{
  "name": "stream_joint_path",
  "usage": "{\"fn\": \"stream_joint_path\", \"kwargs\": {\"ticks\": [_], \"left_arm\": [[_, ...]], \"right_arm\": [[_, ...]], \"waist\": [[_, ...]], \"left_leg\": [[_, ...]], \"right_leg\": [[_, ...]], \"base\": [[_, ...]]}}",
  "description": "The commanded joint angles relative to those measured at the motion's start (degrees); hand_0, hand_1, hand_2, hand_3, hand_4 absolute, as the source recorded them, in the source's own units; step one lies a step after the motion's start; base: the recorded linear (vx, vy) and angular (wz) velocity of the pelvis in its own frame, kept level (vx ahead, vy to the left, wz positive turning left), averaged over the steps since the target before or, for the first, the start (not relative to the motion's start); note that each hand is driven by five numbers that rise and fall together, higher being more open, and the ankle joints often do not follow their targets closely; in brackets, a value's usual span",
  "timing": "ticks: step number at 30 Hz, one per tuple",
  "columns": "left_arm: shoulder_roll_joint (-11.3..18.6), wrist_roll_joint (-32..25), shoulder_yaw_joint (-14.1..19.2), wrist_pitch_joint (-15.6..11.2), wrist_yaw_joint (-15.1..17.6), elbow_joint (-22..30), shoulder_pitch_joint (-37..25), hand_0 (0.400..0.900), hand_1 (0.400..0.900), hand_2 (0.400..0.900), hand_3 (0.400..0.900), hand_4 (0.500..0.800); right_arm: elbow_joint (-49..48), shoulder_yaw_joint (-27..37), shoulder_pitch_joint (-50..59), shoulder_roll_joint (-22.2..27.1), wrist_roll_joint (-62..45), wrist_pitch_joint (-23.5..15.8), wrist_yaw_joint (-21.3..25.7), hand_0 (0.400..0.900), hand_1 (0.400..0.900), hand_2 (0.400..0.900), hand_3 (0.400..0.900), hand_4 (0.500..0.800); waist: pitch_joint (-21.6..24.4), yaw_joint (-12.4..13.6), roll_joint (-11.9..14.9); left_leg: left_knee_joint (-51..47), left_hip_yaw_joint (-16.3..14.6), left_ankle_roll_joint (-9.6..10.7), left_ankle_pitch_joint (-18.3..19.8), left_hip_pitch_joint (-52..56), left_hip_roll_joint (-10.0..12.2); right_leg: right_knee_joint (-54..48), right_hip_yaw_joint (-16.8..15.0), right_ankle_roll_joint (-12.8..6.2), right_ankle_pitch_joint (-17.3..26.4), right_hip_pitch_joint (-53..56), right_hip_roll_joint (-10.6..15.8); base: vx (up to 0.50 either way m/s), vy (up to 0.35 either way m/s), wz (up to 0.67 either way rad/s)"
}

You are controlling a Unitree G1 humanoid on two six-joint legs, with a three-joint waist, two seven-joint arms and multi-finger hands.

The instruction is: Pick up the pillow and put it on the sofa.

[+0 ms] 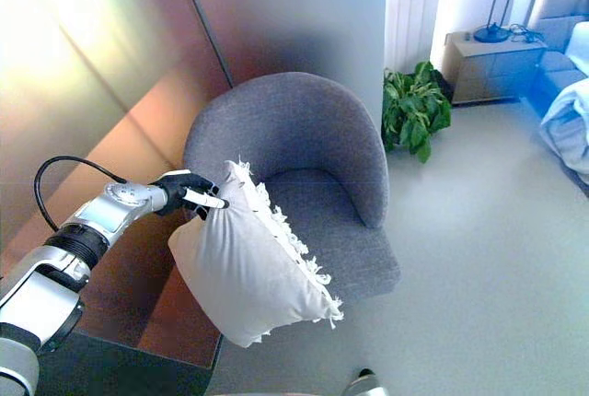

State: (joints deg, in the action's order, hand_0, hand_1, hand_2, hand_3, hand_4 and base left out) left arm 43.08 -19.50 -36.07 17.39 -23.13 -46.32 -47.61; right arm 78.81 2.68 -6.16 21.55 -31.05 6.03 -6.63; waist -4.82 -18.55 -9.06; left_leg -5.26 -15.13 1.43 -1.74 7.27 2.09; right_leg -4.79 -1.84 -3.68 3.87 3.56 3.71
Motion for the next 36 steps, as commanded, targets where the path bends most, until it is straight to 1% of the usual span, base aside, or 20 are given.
{"fn": "stream_joint_path", "kwargs": {"ticks": [1, 6, 13, 14, 15, 16, 17, 18, 20, 23, 26, 29, 31, 34, 36], "left_arm": [[5.21, -4.06, 3.45, -2.78, 4.08, -1.11, -17.22, 0.4, 0.4, 0.4, 0.4, 0.5], [3.26, -5.3, 2.97, -2.17, 5.98, -0.67, -17.85, 0.4, 0.4, 0.4, 0.4, 0.5], [2.72, -5.15, 2.95, -2.92, 7.75, -1.9, -18.61, 0.4, 0.4, 0.4, 0.4, 0.5], [2.66, -5.21, 2.99, -2.5, 7.97, -1.84, -18.62, 0.4, 0.4, 0.4, 0.4, 0.5], [2.57, -5.81, 3.12, -2.04, 8.5, -1.68, -18.45, 0.4, 0.4, 0.4, 0.4, 0.5], [2.51, -6.68, 3.53, -1.88, 10.4, -1.3, -18.08, 0.4, 0.4, 0.4, 0.4, 0.5], [2.32, -7.11, 4.15, -2.51, 11.33, -1.1, -17.64, 0.42, 0.42, 0.42, 0.42, 0.512], [2.15, -7.84, 4.51, -2.37, 11.66, -1.08, -17.39, 0.9, 0.9, 0.9, 0.9, 0.8], [1.93, -7.04, 5.0, -1.55, 11.83, -0.85, -16.77, 0.9, 0.9, 0.9, 0.9, 0.8], [2.39, -7.6, 5.01, -1.79, 11.03, -0.08, -16.17, 0.9, 0.9, 0.9, 0.9, 0.8], [2.77, -8.32, 4.98, -2.07, 11.73, 0.09, -15.97, 0.9, 0.9, 0.9, 0.9, 0.8], [3.47, -8.9, 5.0, -1.91, 11.38, -0.32, -16.24, 0.9, 0.9, 0.9, 0.9, 0.8], [3.67, -9.8, 5.23, -2.51, 11.48, -0.29, -16.08, 0.9, 0.9, 0.9, 0.9, 0.8], [4.07, -10.63, 5.67, -3.87, 10.76, 0.3, -15.6, 0.9, 0.9, 0.9, 0.9, 0.8], [4.16, -11.31, 5.94, -5.57, 10.25, 0.81, -15.25, 0.9, 0.9, 0.9, 0.9, 0.8]], "right_arm": [[2.46, 0.37, -1.81, 0.6, -2.82, -0.75, -0.08, 0.9, 0.9, 0.9, 0.9, 0.8], [2.09, -0.02, -2.67, -0.14, -3.69, -1.02, 0.29, 0.9, 0.9, 0.9, 0.9, 0.8], [2.74, 0.18, -4.52, -0.33, -2.95, -1.39, -0.57, 0.9, 0.9, 0.9, 0.9, 0.8], [2.95, 0.4, -4.81, -0.1, -2.47, -1.48, -0.99, 0.9, 0.9, 0.9, 0.9, 0.8], [3.0, 0.47, -4.91, 0.08, -2.19, -1.46, -1.25, 0.9, 0.9, 0.9, 0.9, 0.8], [2.9, 0.47, -4.91, 0.31, -1.99, -1.38, -1.43, 0.9, 0.9, 0.9, 0.9, 0.8], [2.67, 0.35, -4.85, 0.5, -2.03, -1.43, -1.57, 0.9, 0.9, 0.9, 0.9, 0.8], [2.66, 0.17, -4.69, 0.67, -2.29, -1.53, -1.74, 0.9, 0.9, 0.9, 0.9, 0.8], [2.57, 0.1, -4.18, 0.86, -2.62, -1.65, -1.63, 0.9, 0.9, 0.9, 0.9, 0.8], [1.94, -0.41, -3.92, 0.71, -2.79, -1.3, -0.85, 0.9, 0.9, 0.9, 0.9, 0.8], [1.74, -0.85, -3.86, 0.36, -3.02, -1.19, -0.68, 0.9, 0.9, 0.9, 0.9, 0.8], [2.0, -1.4, -3.87, -0.23, -3.01, -1.65, -0.79, 0.9, 0.9, 0.9, 0.9, 0.8], [1.92, -1.76, -3.78, -0.57, -3.14, -1.76, -0.51, 0.9, 0.9, 0.9, 0.9, 0.8], [1.95, -2.06, -3.46, -0.77, -2.92, -1.81, -0.32, 0.9, 0.9, 0.9, 0.9, 0.8], [1.91, -2.29, -3.22, -0.85, -2.88, -1.91, -0.09, 0.9, 0.9, 0.9, 0.9, 0.8]], "waist": [[3.19, 0.12, -0.7], [3.29, -1.47, -1.16], [3.28, -3.29, -1.62], [3.1, -3.47, -1.74], [2.94, -3.52, -1.82], [2.81, -3.5, -1.92], [2.6, -3.44, -2.06], [2.49, -3.31, -2.12], [2.37, -3.05, -2.15], [2.55, -2.61, -2.01], [2.77, -2.07, -1.73], [3.12, -1.49, -1.54], [3.21, -1.11, -1.37], [3.33, -0.38, -1.12], [3.41, 0.08, -0.86]], "left_leg": [[1.47, -0.77, 1.08, 4.34, 2.19, -3.93], [1.69, -1.87, 0.91, 4.59, 2.34, -3.74], [1.92, -3.2, 0.75, 4.83, 2.58, -3.4], [2.07, -3.3, 0.77, 4.82, 2.49, -3.31], [2.15, -3.29, 0.79, 4.81, 2.35, -3.27], [2.16, -3.12, 0.78, 4.79, 2.14, -3.33], [2.16, -3.07, 0.8, 4.81, 1.96, -3.41], [2.16, -2.97, 0.82, 4.82, 1.77, -3.46], [2.2, -2.72, 0.81, 4.77, 1.44, -3.5], [1.75, -2.35, 0.85, 4.54, 1.46, -3.48], [1.84, -2.03, 0.91, 4.53, 1.61, -3.42], [1.87, -1.83, 1.0, 4.5, 1.73, -3.31], [2.0, -1.63, 1.05, 4.48, 1.68, -3.31], [1.97, -1.21, 1.14, 4.48, 1.65, -3.24], [1.94, -0.88, 1.15, 4.47, 1.7, -3.22]], "right_leg": [[0.99, 0.89, -4.95, -0.56, -0.84, -1.2], [1.05, -0.4, -4.9, -0.6, -1.18, -1.65], [0.96, -2.4, -4.91, -0.41, -1.62, -2.62], [1.01, -2.56, -4.87, -0.4, -1.73, -2.64], [1.06, -2.65, -4.83, -0.42, -1.88, -2.61], [1.1, -2.75, -4.8, -0.44, -2.09, -2.58], [1.11, -2.65, -4.78, -0.5, -2.27, -2.54], [1.11, -2.52, -4.79, -0.57, -2.4, -2.52], [1.11, -2.31, -4.71, -0.63, -2.55, -2.51], [0.91, -1.86, -4.69, -0.67, -2.43, -2.52], [0.86, -1.11, -4.64, -0.7, -2.01, -2.37], [0.76, -0.32, -4.64, -0.77, -1.62, -2.26], [0.75, 0.12, -4.61, -0.84, -1.47, -2.19], [0.72, 0.85, -4.51, -0.95, -1.28, -2.08], [0.72, 1.22, -4.45, -1.04, -1.08, -2.04]], "base": [[0.04, -0.089, -0.22], [0.05, -0.076, -0.2], [0.07, -0.081, -0.16], [0.03, -0.037, -0.04], [0.0, 0.0, 0.0], [-0.04, 0.011, -0.01], [-0.06, 0.017, 0.0], [-0.06, 0.015, 0.02], [-0.05, -0.002, 0.02], [-0.02, -0.018, 0.05], [0.0, -0.025, 0.09], [0.0, -0.019, 0.06], [-0.02, -0.006, 0.05], [-0.04, 0.009, 0.06], [-0.03, 0.012, 0.05]]}}
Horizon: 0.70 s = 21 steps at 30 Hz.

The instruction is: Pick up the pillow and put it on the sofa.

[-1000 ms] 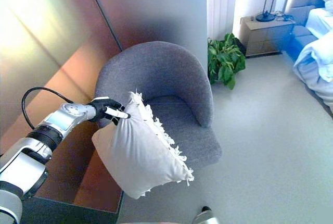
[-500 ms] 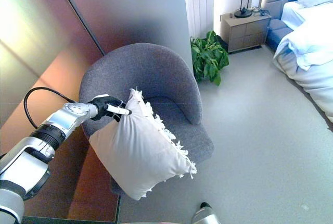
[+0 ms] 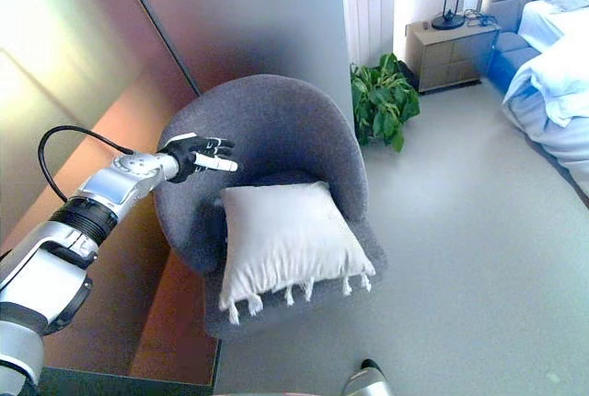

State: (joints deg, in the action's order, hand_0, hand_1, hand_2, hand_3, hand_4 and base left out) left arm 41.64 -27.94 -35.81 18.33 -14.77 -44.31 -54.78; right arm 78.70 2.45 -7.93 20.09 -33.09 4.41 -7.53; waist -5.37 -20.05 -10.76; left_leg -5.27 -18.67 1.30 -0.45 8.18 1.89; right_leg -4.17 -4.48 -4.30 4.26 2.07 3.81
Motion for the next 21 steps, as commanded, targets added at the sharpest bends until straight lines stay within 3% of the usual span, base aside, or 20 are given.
{"fn": "stream_joint_path", "kwargs": {"ticks": [1, 13, 16, 18, 20, 21], "left_arm": [[5.64, -3.23, 5.74, -6.91, 1.84, -1.05, -7.96, 0.9, 0.9, 0.9, 0.9, 0.8], [6.74, -8.63, 8.58, -12.16, -0.61, 3.84, -4.58, 0.9, 0.9, 0.9, 0.9, 0.8], [5.57, -12.58, 10.49, -12.26, -1.31, 4.92, -1.3, 0.9, 0.9, 0.9, 0.9, 0.8], [3.64, -17.4, 12.76, -14.84, -0.92, 5.28, 2.01, 0.9, 0.9, 0.9, 0.9, 0.8], [3.25, -19.33, 13.33, -15.41, -1.05, 5.44, 2.71, 0.9, 0.9, 0.9, 0.9, 0.8], [-0.21, -23.71, 17.84, -18.34, -0.84, 6.58, 7.63, 0.9, 0.9, 0.9, 0.9, 0.8]], "right_arm": [[2.04, -2.12, -1.43, 0.58, -0.69, -0.4, 0.79, 0.9, 0.9, 0.9, 0.9, 0.8], [0.46, -4.28, 1.11, 0.71, 1.32, 0.73, 1.17, 0.9, 0.9, 0.9, 0.9, 0.8], [-0.18, -4.91, 1.81, 0.58, 2.08, 1.11, 1.03, 0.9, 0.9, 0.9, 0.9, 0.8], [-0.53, -5.35, 2.23, 0.42, 2.19, 1.29, 1.1, 0.9, 0.9, 0.9, 0.9, 0.8], [-0.65, -5.46, 2.25, 0.4, 2.32, 1.23, 1.08, 0.9, 0.9, 0.9, 0.9, 0.8], [-1.28, -5.66, 2.4, 0.07, 2.8, 1.15, 1.21, 0.9, 0.9, 0.9, 0.9, 0.8]], "waist": [[3.98, 1.66, 0.9], [5.14, 5.38, 3.67], [5.38, 6.41, 4.29], [5.49, 7.12, 4.84], [5.53, 7.26, 4.94], [5.53, 8.0, 5.58]], "left_leg": [[1.93, 2.77, 1.28, 3.16, 0.81, -3.02], [1.66, 4.88, 1.33, 3.2, 1.1, -2.66], [1.67, 5.7, 1.26, 3.17, 1.01, -2.79], [1.73, 6.29, 1.14, 3.24, 1.04, -2.85], [1.73, 6.4, 1.12, 3.26, 1.07, -2.87], [1.71, 7.02, 1.02, 3.48, 1.3, -2.98]], "right_leg": [[0.09, 3.94, -3.82, -1.45, 0.48, -2.13], [0.08, 6.54, -3.3, -2.06, 2.0, -1.63], [0.14, 6.93, -3.09, -2.16, 2.22, -1.63], [0.2, 7.2, -2.87, -2.32, 2.51, -1.6], [0.2, 7.3, -2.83, -2.34, 2.6, -1.59], [0.22, 7.49, -2.56, -2.55, 3.06, -1.61]], "base": [[-0.02, 0.019, 0.08], [-0.04, 0.034, 0.1], [-0.07, 0.063, 0.14], [-0.06, 0.058, 0.15], [-0.04, 0.04, 0.09], [-0.06, 0.076, 0.2]]}}
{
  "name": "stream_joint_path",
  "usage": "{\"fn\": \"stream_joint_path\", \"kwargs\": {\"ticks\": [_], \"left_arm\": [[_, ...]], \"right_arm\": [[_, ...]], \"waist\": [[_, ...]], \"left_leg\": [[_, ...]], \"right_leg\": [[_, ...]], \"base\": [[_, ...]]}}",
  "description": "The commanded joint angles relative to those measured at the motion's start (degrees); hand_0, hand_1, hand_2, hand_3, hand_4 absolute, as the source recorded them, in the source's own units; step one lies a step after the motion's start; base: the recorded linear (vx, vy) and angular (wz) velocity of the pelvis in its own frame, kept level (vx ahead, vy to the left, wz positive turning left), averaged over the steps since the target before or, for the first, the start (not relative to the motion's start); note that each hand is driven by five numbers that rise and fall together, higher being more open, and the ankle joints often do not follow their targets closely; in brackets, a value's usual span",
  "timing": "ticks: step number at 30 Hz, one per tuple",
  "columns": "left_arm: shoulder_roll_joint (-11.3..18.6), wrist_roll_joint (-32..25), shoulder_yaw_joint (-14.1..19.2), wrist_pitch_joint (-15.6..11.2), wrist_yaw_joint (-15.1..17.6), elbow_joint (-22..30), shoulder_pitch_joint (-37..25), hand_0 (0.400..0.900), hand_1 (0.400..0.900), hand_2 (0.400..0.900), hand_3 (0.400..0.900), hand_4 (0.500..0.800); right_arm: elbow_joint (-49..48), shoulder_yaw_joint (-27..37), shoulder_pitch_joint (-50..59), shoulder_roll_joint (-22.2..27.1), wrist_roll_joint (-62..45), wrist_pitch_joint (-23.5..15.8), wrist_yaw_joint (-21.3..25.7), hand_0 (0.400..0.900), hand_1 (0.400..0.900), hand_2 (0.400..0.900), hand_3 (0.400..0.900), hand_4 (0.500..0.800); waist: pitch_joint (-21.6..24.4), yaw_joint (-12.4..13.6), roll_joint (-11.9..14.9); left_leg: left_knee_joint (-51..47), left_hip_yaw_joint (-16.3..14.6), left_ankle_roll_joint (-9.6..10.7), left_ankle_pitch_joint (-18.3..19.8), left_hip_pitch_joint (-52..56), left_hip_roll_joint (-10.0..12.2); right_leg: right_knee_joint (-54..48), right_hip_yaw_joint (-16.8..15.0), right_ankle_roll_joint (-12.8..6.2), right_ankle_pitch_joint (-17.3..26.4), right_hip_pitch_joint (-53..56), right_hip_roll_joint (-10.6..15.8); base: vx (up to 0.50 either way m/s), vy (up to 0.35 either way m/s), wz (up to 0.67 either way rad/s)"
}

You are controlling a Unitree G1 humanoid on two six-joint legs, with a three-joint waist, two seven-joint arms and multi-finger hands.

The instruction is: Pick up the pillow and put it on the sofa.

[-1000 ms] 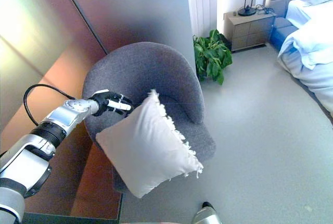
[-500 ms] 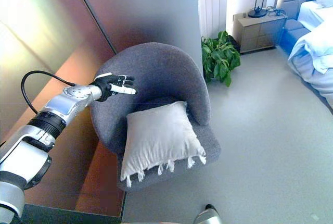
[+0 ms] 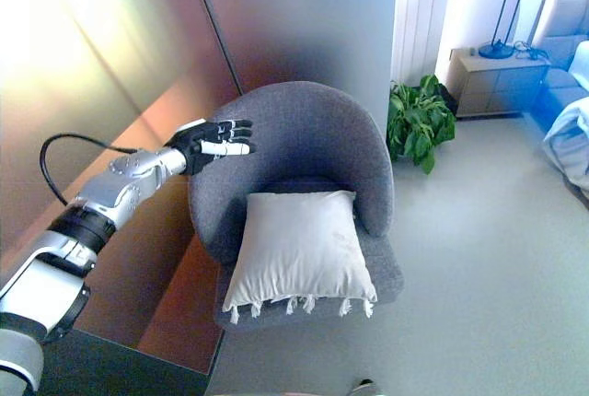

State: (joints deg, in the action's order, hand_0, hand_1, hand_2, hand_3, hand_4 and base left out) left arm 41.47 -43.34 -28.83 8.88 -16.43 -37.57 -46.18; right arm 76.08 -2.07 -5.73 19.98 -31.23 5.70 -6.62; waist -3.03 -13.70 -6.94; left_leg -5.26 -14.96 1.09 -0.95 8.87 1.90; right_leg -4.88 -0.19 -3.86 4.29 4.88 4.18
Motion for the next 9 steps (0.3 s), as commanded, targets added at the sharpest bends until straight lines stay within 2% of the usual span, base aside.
{"fn": "stream_joint_path", "kwargs": {"ticks": [1, 3, 5, 6, 7, 8, 9], "left_arm": [[-3.37, -11.82, 13.8, -9.95, -0.2, 0.22, 3.26, 0.9, 0.9, 0.9, 0.9, 0.8], [-6.95, -11.42, 15.59, -11.81, -1.0, 0.37, 6.69, 0.9, 0.9, 0.9, 0.9, 0.8], [-10.21, -7.59, 16.58, -13.3, 0.8, 1.36, 10.58, 0.9, 0.9, 0.9, 0.9, 0.8], [-11.01, -7.21, 16.61, -13.23, 0.41, 1.49, 11.59, 0.9, 0.9, 0.9, 0.9, 0.8], [-11.7, -7.47, 16.7, -14.6, 0.97, 1.57, 12.33, 0.9, 0.9, 0.9, 0.9, 0.8], [-12.45, -6.04, 16.94, -16.46, 3.34, 1.68, 12.89, 0.9, 0.9, 0.9, 0.9, 0.8], [-13.21, -4.69, 17.09, -15.68, 1.03, 1.46, 13.21, 0.9, 0.9, 0.9, 0.9, 0.8]], "right_arm": [[0.95, -1.16, 0.18, -0.46, 1.39, -0.32, 0.54, 0.9, 0.9, 0.9, 0.9, 0.8], [0.46, -1.63, 0.28, -1.19, 1.52, -0.48, 0.95, 0.9, 0.9, 0.9, 0.9, 0.8], [0.04, -1.72, 0.4, -1.72, 1.72, -0.58, 1.09, 0.9, 0.9, 0.9, 0.9, 0.8], [-0.23, -1.82, 0.33, -1.93, 1.92, -0.61, 1.1, 0.9, 0.9, 0.9, 0.9, 0.8], [-0.35, -2.06, 0.38, -2.11, 1.91, -0.63, 1.08, 0.9, 0.9, 0.9, 0.9, 0.8], [-0.41, -2.17, 0.42, -2.26, 1.99, -0.67, 0.96, 0.9, 0.9, 0.9, 0.9, 0.8], [-0.62, -2.22, 0.35, -2.48, 2.01, -0.66, 0.97, 0.9, 0.9, 0.9, 0.9, 0.8]], "waist": [[3.25, 2.23, 2.31], [3.15, 2.84, 2.91], [3.08, 3.64, 3.63], [3.06, 3.91, 3.86], [3.05, 4.17, 4.15], [3.08, 4.42, 4.42], [3.12, 4.62, 4.67]], "left_leg": [[1.47, 3.94, 1.11, 3.97, 0.86, -3.09], [1.46, 4.52, 1.03, 4.08, 1.05, -3.14], [1.5, 5.18, 0.86, 4.12, 1.11, -3.21], [1.47, 5.49, 0.76, 4.12, 1.18, -3.26], [1.39, 5.67, 0.69, 4.09, 1.24, -3.29], [1.35, 5.74, 0.63, 4.14, 1.28, -3.28], [1.32, 5.83, 0.51, 4.2, 1.31, -3.28]], "right_leg": [[0.93, 3.41, -2.8, -2.63, 0.66, -2.04], [0.99, 3.51, -2.62, -2.75, 0.99, -2.06], [1.08, 3.75, -2.43, -2.75, 1.28, -2.06], [1.09, 3.86, -2.43, -2.79, 1.46, -2.09], [1.05, 3.98, -2.42, -2.81, 1.61, -2.09], [1.0, 4.18, -2.42, -2.83, 1.75, -2.05], [0.99, 4.35, -2.47, -2.86, 1.86, -2.04]], "base": [[-0.07, 0.093, 0.25], [-0.03, 0.066, 0.18], [-0.03, 0.052, 0.15], [-0.02, 0.039, 0.1], [-0.02, 0.032, 0.07], [-0.02, 0.018, 0.05], [-0.01, 0.008, 0.03]]}}
